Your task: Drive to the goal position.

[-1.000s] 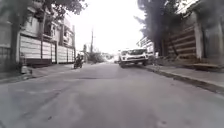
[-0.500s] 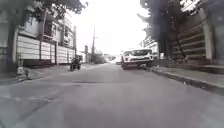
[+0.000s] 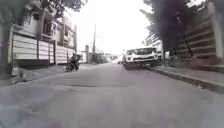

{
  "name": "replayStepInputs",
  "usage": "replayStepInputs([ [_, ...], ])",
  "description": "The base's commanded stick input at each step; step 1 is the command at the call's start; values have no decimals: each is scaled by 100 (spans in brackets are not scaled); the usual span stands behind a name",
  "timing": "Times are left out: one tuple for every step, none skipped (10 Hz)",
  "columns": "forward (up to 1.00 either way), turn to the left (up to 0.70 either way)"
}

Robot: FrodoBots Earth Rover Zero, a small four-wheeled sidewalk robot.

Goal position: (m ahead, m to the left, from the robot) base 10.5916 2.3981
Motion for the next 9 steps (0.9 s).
replayStepInputs([
  [100, 0],
  [100, 0],
  [100, 0],
  [100, 0],
  [100, 0],
  [100, 0],
  [100, 0],
  [100, 0],
  [100, 0],
])
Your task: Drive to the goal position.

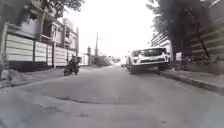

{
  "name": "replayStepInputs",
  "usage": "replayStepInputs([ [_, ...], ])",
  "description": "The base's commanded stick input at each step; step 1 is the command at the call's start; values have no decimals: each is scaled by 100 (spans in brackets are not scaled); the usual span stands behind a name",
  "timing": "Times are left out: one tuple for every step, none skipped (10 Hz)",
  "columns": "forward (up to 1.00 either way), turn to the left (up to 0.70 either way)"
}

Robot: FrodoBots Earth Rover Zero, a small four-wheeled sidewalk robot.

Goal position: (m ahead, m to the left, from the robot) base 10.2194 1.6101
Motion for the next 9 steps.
replayStepInputs([
  [100, 0],
  [100, 0],
  [100, 0],
  [100, 0],
  [100, 0],
  [100, 0],
  [100, 0],
  [100, 0],
  [100, 0],
])
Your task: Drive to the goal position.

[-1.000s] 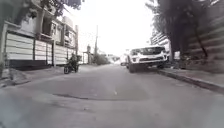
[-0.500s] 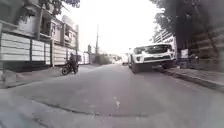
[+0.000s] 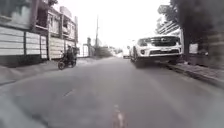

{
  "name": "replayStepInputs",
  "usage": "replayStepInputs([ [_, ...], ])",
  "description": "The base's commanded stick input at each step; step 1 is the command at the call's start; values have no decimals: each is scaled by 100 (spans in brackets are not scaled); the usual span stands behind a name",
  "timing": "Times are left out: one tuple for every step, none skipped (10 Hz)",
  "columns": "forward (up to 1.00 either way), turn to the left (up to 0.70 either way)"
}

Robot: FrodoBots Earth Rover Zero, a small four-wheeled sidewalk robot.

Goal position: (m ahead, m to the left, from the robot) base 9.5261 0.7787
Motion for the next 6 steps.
replayStepInputs([
  [100, 0],
  [100, 0],
  [100, 0],
  [100, 0],
  [100, -7],
  [100, -40],
])
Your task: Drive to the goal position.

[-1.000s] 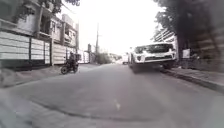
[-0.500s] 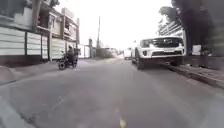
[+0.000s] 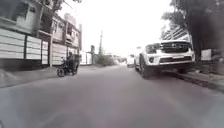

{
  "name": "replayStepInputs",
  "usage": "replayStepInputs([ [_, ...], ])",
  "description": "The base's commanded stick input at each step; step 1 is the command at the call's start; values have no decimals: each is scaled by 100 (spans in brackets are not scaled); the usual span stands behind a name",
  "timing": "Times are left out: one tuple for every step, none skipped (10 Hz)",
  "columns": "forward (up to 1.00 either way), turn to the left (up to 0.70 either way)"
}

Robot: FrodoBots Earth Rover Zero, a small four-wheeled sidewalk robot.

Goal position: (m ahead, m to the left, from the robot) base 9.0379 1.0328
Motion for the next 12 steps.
replayStepInputs([
  [100, -40],
  [100, -40],
  [100, -33],
  [100, -17],
  [100, 0],
  [100, 0],
  [100, 0],
  [100, 0],
  [100, 0],
  [100, 0],
  [100, 0],
  [100, 0],
])
